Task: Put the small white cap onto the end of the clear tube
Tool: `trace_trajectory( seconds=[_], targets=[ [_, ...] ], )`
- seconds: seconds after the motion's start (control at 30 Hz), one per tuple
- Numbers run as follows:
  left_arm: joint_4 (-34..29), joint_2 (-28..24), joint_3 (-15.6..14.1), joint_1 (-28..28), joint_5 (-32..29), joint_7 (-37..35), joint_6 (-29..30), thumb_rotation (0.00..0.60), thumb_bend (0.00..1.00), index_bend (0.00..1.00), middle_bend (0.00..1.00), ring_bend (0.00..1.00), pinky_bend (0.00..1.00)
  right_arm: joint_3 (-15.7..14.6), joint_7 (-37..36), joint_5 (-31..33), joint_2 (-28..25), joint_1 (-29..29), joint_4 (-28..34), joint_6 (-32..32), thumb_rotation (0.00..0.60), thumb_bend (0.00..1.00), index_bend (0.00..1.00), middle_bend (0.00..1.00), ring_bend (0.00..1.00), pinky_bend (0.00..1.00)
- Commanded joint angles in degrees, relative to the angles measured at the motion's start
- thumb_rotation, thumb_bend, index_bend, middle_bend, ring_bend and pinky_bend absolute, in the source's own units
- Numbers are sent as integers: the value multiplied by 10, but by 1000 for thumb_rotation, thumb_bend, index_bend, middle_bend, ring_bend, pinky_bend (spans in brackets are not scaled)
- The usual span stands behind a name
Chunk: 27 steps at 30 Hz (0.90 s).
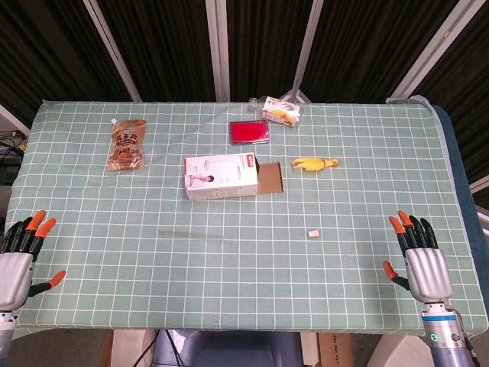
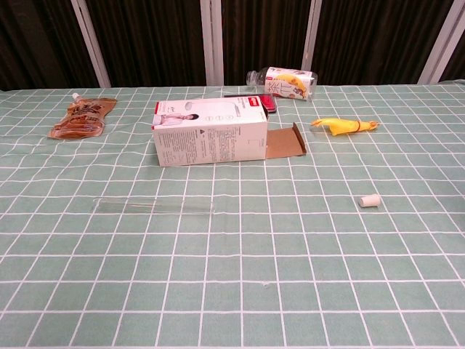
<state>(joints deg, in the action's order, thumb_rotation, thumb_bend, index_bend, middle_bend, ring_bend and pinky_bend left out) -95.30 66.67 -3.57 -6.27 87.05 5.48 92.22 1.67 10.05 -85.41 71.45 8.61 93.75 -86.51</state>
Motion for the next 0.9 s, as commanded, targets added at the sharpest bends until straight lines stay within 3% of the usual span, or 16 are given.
trace_trajectory(
  seconds=[0.03,0.23,0.4,0.6,0.9],
  targets=[
    [-1,0,2,1,0,0,-2,600,140,0,2,0,0,1,0,-1,1,0,0,1,600,321,0,0,0,0],
    [-13,2,9,-6,-11,22,-31,600,140,17,7,0,0,4,-3,3,3,1,2,10,600,321,0,0,0,0],
    [-46,13,32,-39,-14,91,-68,600,163,125,104,0,0,7,-9,4,2,1,4,17,600,322,0,0,0,0],
    [-77,70,83,-98,-74,210,-138,600,279,272,271,5,0,9,-15,5,3,2,7,25,600,321,0,0,0,0],
    [-40,189,131,-170,-190,352,-202,600,375,354,350,34,0,12,-24,10,-1,1,10,33,600,321,0,0,0,0]
  ],
)
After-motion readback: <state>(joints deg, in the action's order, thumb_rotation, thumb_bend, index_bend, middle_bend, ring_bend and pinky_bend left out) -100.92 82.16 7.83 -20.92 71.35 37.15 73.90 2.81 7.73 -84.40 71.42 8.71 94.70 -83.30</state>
